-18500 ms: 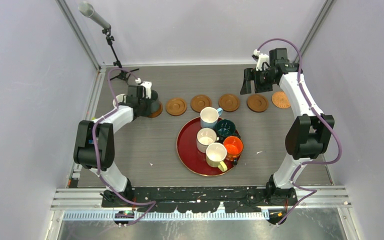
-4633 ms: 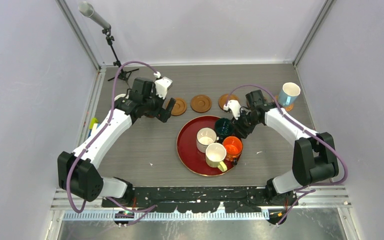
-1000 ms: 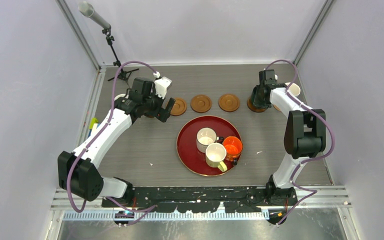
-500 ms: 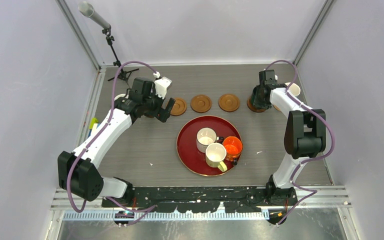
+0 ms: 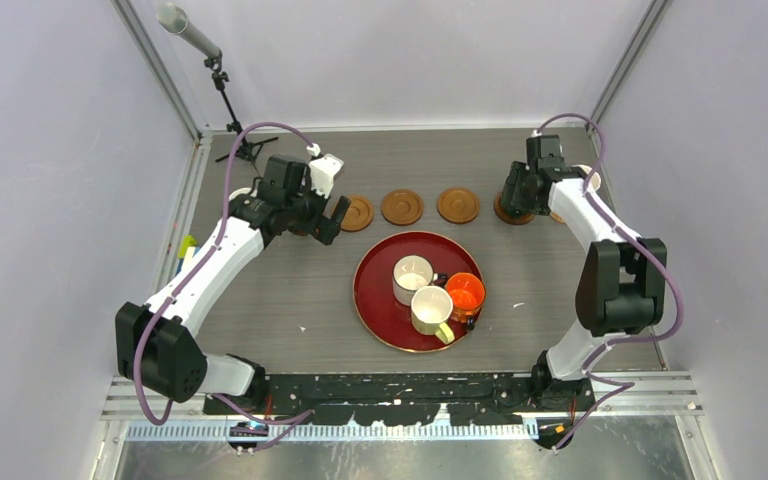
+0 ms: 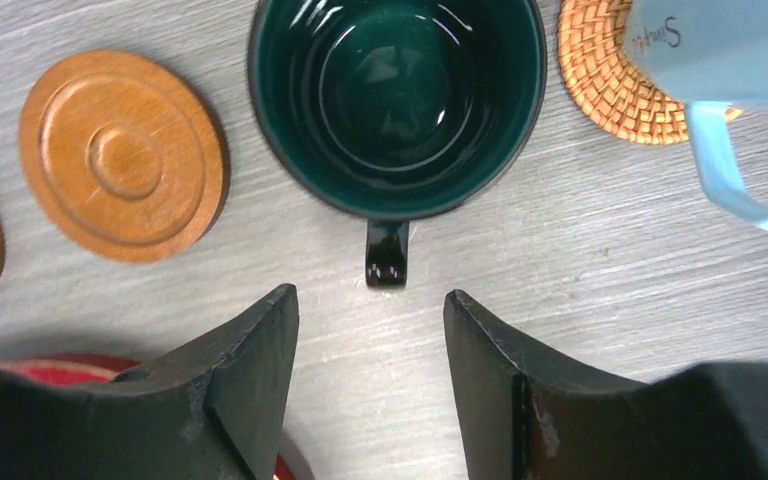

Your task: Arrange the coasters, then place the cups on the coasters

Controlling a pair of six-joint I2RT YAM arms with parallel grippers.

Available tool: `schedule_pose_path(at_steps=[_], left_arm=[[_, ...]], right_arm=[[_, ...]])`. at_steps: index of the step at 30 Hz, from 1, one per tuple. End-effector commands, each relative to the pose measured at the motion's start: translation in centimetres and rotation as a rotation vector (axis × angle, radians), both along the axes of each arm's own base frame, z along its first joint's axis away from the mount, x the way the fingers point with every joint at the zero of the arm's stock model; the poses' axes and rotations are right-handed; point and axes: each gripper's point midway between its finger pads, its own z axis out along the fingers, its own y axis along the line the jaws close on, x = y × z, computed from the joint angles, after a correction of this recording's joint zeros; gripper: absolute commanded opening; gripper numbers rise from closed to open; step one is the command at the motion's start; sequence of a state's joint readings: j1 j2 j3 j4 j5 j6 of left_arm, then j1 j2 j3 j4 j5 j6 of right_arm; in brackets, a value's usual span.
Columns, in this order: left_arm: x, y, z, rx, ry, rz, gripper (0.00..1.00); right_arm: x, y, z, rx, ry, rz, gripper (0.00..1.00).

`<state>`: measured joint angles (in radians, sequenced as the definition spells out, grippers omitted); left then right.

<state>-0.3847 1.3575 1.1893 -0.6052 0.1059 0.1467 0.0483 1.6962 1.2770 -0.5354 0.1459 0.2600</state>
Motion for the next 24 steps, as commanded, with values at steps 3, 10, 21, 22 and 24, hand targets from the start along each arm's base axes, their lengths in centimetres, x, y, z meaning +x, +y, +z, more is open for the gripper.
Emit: schedule_pose_path(at_steps=[3,10,21,22,24], left_arm=[[0.0,0.0,1.5,-0.012,-0.032,-0.012,1.00],[-0.1,-0.3,1.6,-0.029,-0.028,-0.017,1.00],[-0.2,-0.1,2.0,-0.023,-0.032,-0.018,1.00],[-0.2,-0.1,2.0,-0.021,-0.034,-0.015,1.00],[-0.4,0.0,2.0,-0.020,-0.033,-0.011,1.00]], right_arm=[[-2.5,1.3,6.3,-0.009,-0.081,0.225,0.63],[-5.3,7.3,11.7,0.092,-0.190,0.715,0.76],[-11.4,16.7,10.7,0.122,-0.104,1.396,0.71],[-11.9,17.1,10.3,0.124,-0.087,1.427,0.70],[-12.8,17.9,9.3,0.126,-0.049,1.465,0.67]])
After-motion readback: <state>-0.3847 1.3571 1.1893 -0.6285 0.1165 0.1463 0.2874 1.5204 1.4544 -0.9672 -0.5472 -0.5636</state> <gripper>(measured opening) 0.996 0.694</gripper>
